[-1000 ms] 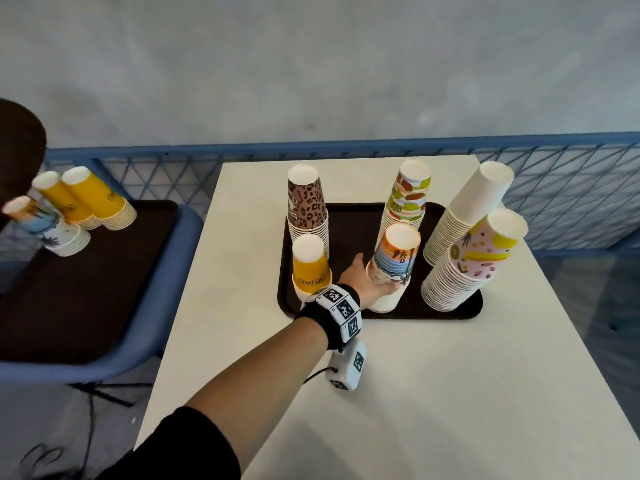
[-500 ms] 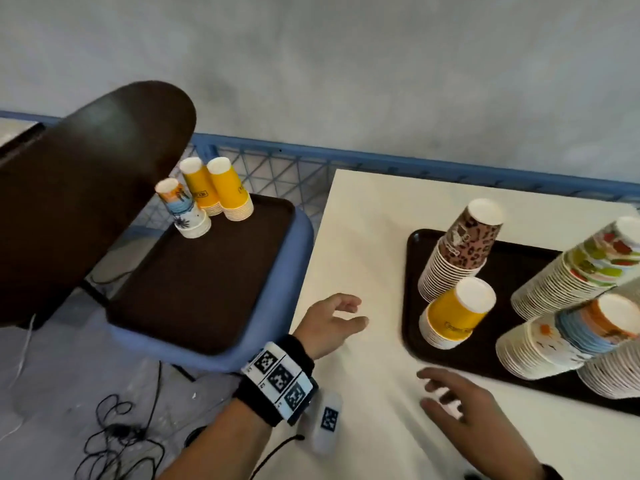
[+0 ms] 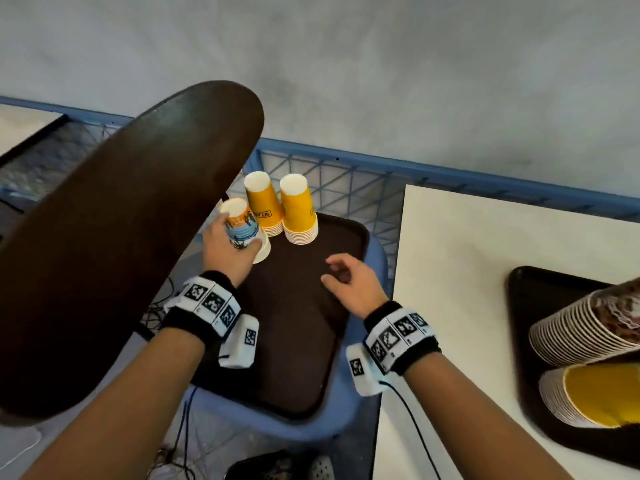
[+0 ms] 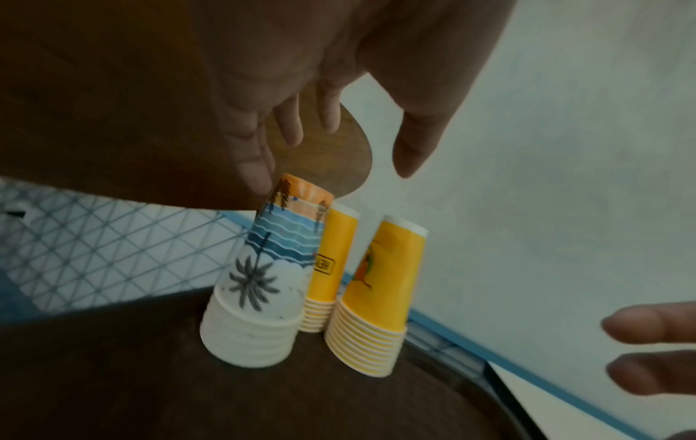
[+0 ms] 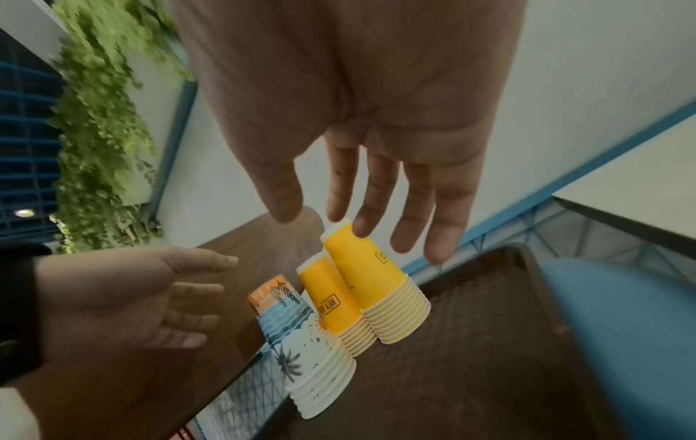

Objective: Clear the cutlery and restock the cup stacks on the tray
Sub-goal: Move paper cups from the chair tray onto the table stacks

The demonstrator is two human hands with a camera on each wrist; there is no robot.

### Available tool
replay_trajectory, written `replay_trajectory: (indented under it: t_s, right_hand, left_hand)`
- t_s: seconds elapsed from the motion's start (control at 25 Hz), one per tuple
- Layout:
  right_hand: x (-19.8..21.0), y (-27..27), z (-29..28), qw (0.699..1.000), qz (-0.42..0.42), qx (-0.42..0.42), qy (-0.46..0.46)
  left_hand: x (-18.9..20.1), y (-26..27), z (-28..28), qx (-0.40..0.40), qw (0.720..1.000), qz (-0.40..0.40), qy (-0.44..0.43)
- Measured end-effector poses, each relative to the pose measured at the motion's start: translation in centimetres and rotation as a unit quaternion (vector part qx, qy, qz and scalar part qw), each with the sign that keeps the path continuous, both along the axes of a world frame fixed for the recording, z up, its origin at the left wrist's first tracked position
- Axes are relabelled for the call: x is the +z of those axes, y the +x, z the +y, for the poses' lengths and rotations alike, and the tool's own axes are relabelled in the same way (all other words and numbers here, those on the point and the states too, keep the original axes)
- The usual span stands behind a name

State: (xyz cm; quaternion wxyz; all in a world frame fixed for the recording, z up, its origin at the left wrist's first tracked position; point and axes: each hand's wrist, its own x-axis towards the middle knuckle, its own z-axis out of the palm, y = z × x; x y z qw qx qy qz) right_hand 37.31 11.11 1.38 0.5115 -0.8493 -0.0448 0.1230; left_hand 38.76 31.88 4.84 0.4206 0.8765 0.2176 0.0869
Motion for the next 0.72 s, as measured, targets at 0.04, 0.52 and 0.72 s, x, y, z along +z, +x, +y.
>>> replay_trajectory:
  t_s: [0.04, 0.52, 0.72]
  right_hand:
    - [-0.2, 1.3, 1.0, 1.0, -0.008, -0.013, -0.011]
    - [1.4, 15.2, 6.3, 0.994, -0.03, -0.092, -0.043]
    - [-1.6, 16.6, 8.1, 0.995, 0.017, -0.033, -0.093]
  left_hand:
    - [0.1, 1.4, 1.0, -0.001, 1.0, -0.001, 0.022]
    - [-5.0, 6.0, 2.0, -0.088, 0.992, 0.015, -0.086]
    - [-7.5, 1.9, 0.6, -0.055, 0.989, 0.0, -0.135]
